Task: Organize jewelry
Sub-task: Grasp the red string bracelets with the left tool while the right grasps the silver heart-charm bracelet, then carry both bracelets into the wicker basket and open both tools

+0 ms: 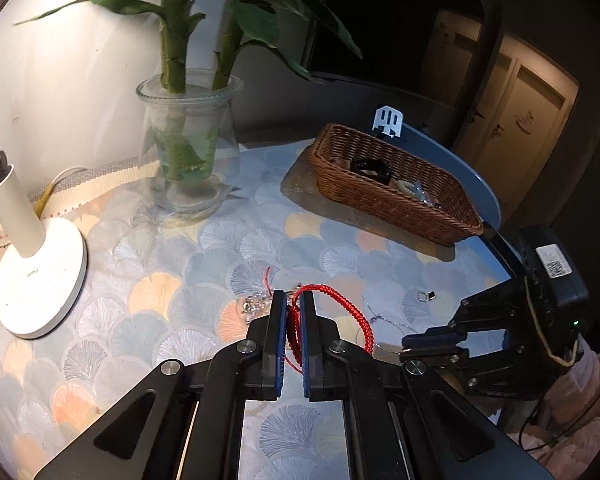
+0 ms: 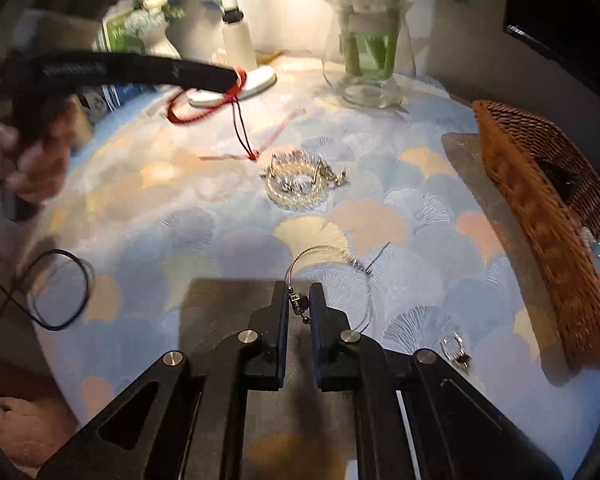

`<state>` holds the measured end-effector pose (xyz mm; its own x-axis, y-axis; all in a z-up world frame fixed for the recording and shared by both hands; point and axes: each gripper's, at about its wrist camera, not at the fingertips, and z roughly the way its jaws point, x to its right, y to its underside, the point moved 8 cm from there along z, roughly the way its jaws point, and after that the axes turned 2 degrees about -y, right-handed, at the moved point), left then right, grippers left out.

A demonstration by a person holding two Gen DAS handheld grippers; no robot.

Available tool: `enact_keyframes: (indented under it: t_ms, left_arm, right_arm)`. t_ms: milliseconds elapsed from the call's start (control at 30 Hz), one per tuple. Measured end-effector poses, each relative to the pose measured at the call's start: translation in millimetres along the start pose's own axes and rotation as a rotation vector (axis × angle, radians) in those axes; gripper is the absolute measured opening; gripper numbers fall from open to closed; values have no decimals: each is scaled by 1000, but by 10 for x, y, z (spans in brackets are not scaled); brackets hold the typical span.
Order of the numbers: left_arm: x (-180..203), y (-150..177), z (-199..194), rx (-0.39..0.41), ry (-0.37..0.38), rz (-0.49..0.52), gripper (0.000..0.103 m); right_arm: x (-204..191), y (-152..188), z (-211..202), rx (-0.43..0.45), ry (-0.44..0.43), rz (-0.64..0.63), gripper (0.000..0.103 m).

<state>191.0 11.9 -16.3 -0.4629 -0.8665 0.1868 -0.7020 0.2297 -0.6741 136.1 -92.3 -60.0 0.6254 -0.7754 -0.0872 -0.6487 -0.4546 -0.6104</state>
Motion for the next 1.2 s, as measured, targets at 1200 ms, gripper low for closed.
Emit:
enact_keyframes:
  t_ms: [1200]
  left_arm:
    - [1653,-1423,1603,-69,161,139,6]
  right_arm:
    - [2609,-35,-1280,281,137,544,12]
